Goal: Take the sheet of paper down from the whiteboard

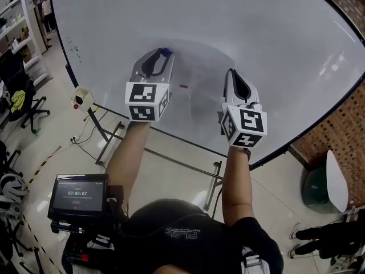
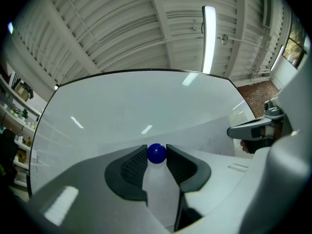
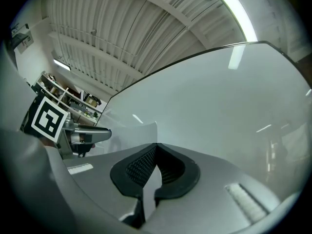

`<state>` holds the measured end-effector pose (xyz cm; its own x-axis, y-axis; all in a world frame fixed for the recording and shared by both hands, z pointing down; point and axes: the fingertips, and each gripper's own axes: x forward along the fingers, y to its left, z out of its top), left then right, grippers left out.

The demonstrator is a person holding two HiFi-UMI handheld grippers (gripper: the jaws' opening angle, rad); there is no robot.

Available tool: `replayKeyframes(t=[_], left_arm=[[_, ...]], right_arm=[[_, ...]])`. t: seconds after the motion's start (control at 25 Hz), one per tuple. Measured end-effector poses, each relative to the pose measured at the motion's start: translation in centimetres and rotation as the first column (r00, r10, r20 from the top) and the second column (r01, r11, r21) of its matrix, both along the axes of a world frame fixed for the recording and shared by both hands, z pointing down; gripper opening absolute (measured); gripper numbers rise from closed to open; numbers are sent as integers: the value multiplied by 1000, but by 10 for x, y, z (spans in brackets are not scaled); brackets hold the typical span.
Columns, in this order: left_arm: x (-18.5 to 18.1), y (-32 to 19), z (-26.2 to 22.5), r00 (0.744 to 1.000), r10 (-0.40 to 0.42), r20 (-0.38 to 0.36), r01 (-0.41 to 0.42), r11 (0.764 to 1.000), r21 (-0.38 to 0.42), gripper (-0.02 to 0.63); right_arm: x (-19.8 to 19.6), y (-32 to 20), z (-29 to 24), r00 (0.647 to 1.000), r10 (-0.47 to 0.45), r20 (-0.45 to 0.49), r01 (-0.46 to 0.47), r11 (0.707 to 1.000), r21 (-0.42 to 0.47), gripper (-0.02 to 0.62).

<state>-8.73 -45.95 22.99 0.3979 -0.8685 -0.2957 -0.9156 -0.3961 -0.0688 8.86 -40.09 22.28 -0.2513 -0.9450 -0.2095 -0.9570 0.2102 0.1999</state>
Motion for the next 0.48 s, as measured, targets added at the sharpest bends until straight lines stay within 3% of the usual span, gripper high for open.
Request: replayKeyframes(t=[0.24, 0.48], left_arm=[[-12, 26, 37, 1000, 14, -24, -15, 998, -54, 123], [-14, 38, 75, 999, 1, -36, -5, 992, -126, 123]], right_arm=[[5, 17, 49, 998, 55, -34, -58, 994, -93, 12], [-1, 24, 94, 997, 52, -61, -62, 983, -174, 12]])
